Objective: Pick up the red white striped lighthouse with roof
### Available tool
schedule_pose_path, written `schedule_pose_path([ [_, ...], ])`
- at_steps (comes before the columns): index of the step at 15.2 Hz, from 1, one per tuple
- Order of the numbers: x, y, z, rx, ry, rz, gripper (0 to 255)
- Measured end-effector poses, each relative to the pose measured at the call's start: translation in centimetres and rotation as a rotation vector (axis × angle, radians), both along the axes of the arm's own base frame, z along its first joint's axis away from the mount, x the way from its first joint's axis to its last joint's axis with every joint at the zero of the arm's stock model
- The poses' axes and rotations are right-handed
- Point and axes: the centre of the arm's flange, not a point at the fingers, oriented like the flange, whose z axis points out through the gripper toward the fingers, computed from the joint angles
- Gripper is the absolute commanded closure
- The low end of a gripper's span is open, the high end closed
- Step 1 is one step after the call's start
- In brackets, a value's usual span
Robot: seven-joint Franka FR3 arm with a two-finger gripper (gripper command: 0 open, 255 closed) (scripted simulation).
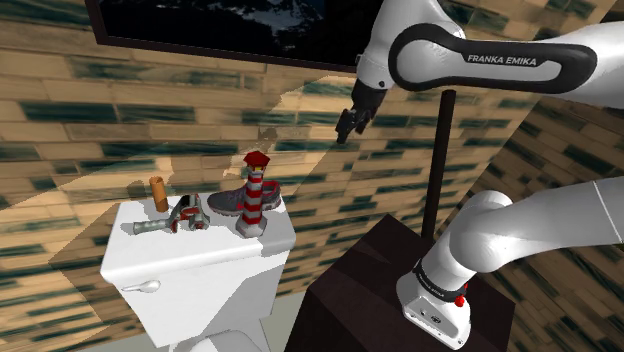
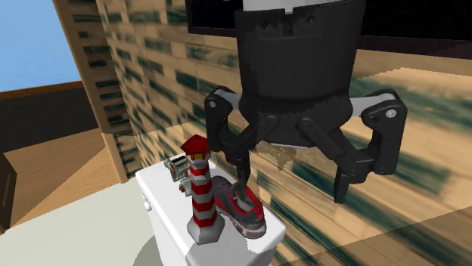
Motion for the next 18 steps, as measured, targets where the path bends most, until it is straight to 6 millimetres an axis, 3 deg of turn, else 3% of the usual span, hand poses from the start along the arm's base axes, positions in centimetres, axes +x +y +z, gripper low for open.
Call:
schedule_pose_path([
  [15,6.6,19.1,-6.1,-0.199,-0.191,0.143,0],
  [18,7.5,21.9,-7.5,-0.23,-0.222,0.166,0],
])
